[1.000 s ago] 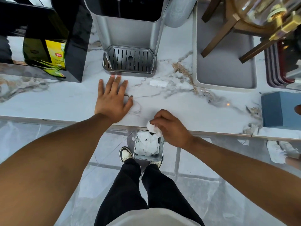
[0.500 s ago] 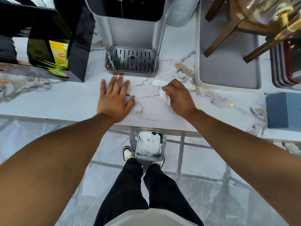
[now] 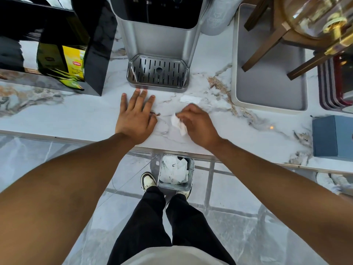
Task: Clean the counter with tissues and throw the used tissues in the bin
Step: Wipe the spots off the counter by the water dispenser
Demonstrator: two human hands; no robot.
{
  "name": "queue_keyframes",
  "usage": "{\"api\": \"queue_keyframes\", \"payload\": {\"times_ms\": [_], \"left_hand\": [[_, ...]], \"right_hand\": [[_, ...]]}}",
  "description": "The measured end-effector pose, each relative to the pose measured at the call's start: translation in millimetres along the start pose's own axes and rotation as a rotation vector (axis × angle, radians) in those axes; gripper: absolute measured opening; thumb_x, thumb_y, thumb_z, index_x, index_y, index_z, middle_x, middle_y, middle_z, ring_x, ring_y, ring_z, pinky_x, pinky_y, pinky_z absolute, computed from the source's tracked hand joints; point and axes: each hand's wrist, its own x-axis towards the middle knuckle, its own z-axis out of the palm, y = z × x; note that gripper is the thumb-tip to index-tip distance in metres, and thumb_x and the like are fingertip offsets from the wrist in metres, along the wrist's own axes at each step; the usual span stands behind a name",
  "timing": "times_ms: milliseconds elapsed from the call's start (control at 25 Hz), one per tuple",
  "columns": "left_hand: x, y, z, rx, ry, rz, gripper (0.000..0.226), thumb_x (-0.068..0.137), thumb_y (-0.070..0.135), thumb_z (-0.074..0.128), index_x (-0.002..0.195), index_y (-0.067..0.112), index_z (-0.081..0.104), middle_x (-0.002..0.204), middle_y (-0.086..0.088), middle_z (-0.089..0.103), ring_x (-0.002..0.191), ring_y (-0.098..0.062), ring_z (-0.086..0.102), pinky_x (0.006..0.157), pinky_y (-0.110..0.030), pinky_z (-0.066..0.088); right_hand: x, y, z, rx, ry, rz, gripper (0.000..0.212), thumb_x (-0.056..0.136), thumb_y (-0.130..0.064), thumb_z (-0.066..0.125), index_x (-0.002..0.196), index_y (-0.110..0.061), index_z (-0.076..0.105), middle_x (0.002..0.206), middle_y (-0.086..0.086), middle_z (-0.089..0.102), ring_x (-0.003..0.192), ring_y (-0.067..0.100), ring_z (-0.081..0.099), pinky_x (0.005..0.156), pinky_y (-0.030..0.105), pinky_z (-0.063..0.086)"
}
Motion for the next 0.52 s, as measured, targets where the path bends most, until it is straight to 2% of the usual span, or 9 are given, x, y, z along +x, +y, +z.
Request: {"api": "queue_keyframes", "payload": {"times_ms": [80, 200, 320, 520], "left_hand": [[-0.8, -0.1, -1.7, -0.013, -0.006, -0.004, 0.064, 0.101, 0.047, 0.02, 0.157, 0.018, 0.025, 0.165, -0.013, 0.024, 0.155, -0.03, 0.01, 0.124, -0.059, 0.007], [-0.3, 1.3, -2.9, -0.021, -0.012, -0.003, 0.064, 0.1, 0.046, 0.021, 0.157, 0.017, 0.025, 0.164, -0.013, 0.025, 0.155, -0.031, 0.01, 0.124, -0.059, 0.007], [-0.2, 1.0, -3.5, -0.018, -0.016, -0.005, 0.064, 0.1, 0.047, 0.021, 0.157, 0.017, 0.025, 0.165, -0.014, 0.024, 0.155, -0.031, 0.01, 0.124, -0.059, 0.006], [-0.5, -0.9, -2.7, -0.008, -0.025, 0.01, 0.064, 0.102, 0.048, 0.015, 0.158, 0.017, 0.023, 0.165, -0.014, 0.022, 0.155, -0.032, 0.009, 0.124, -0.06, 0.006]], "right_hand": [[40.5, -1.6, 5.6, -0.065, 0.084, 0.048, 0.023, 0.089, 0.012, 0.055, 0.102, 0.004, 0.073, 0.095, 0.023, 0.06, 0.088, 0.036, 0.061, 0.084, 0.034, 0.049], [66.4, -2.3, 19.9, -0.18, 0.127, 0.12, 0.025, 0.089, 0.009, 0.056, 0.104, 0.001, 0.074, 0.093, 0.021, 0.058, 0.09, 0.037, 0.057, 0.081, 0.032, 0.045], [56.0, -8.6, 30.8, -0.198, 0.141, 0.051, 0.024, 0.085, 0.009, 0.06, 0.102, 0.0, 0.075, 0.092, 0.02, 0.063, 0.091, 0.036, 0.059, 0.083, 0.035, 0.049], [31.3, -8.0, 33.8, -0.102, -0.085, -0.145, 0.023, 0.086, 0.01, 0.065, 0.103, -0.002, 0.075, 0.096, 0.016, 0.065, 0.09, 0.034, 0.059, 0.082, 0.043, 0.051]]}}
